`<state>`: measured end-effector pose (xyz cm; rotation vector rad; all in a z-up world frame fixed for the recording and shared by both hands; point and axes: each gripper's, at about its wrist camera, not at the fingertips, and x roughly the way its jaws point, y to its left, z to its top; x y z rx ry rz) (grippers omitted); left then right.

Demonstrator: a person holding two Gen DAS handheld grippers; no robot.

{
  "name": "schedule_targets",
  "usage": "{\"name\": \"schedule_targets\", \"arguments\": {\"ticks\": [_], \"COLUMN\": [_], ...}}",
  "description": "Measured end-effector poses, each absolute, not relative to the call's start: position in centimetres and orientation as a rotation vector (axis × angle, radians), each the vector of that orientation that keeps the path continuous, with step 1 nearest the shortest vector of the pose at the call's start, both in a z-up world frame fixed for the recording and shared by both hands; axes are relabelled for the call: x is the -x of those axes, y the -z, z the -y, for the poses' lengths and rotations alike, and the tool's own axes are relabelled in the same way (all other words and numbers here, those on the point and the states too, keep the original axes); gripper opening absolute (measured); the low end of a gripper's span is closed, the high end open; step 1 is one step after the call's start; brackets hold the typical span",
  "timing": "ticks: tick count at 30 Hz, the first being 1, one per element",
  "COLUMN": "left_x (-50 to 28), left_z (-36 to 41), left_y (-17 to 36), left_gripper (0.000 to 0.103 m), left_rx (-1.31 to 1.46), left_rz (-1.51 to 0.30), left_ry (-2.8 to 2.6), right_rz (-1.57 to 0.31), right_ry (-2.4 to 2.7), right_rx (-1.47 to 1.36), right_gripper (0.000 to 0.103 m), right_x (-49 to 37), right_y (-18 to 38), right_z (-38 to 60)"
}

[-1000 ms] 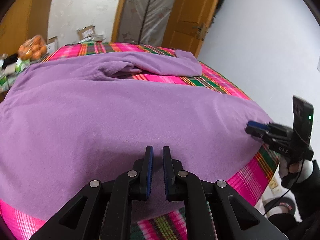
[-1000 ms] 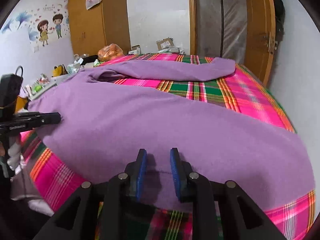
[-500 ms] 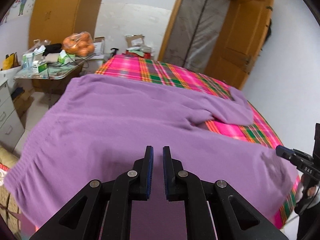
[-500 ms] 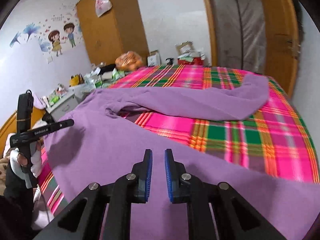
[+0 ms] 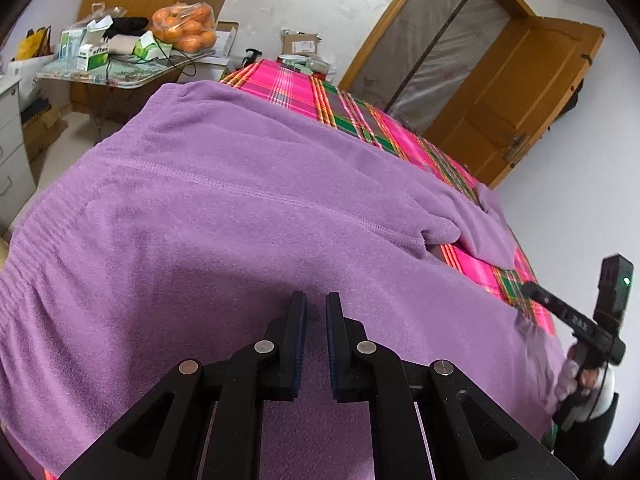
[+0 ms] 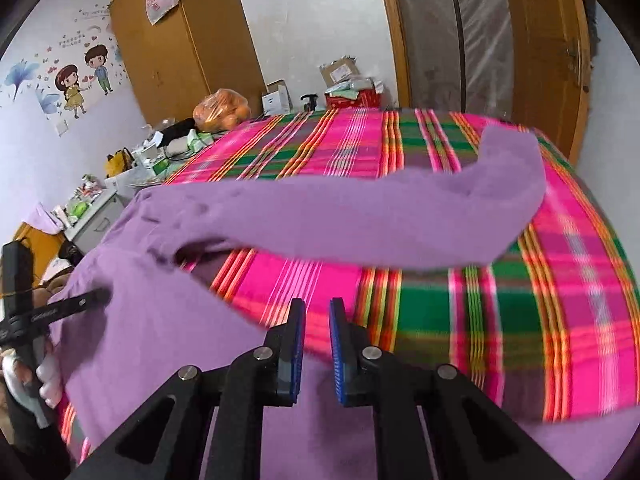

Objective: Fold clothes

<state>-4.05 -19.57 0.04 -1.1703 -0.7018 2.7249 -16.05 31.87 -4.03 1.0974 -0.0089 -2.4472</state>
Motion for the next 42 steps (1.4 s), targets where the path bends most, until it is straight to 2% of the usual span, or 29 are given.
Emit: {"name": "schedule_targets", "arguments": {"ticks": [5,9,13,17,21,24,30,35,42], "left_x": [4.5,4.6,5.2,7.3,11.1,13.1,12.7,12.1,12.6], "left_z": [19.1,18.6,17.3,16.6,17.2,17.7,18.3,19.8,19.0], "left_y": [-0.1,-0.2,-1.0,-3.9,-4.1,-2.1,-1.2,-0.5,-0.8], "left_gripper": [0.010,0.010,0.011,0.014,0.020,0.020,0.020,0.020,0.020], "left_rx": [1.177,1.189,1.261,1.226,1.277,1.353,1.273,1.208,1.239], "left_rz": [0.692,0.663,0.543,0.430,0.404,0.429,0.485,0.669,0.598], "left_ry": [-2.731,-2.752,-2.798,-2.861,-2.918,-2.899,-2.928,-2.878,-2.908], "right_rz": [0.069,0.280,0.524,0.538,0.551,0.589,0.636,0.680,0.760], "right_ry": [2.400,2.307,2.189,2.186,2.190,2.199,2.198,2.200,2.208], "right_rx": [-1.185,-1.198,-1.193,-1.190,-1.186,-1.179,-1.168,-1.160,-1.125], "right_gripper": [0.013,0.014,0.014,0.014,0.014,0.019,0.021,0.023,0.027], "right_x": [18.6,19.5,20.6,20.8,20.3,20.2,20.3,20.7,20.7], "right_y": [6.5,7.3,8.6,8.8,8.7,8.8,8.8,9.1,9.1], "right_z": [-32.0,-34.3,-36.9,-37.1,-37.4,-38.1,-38.9,-39.3,-40.7]}}
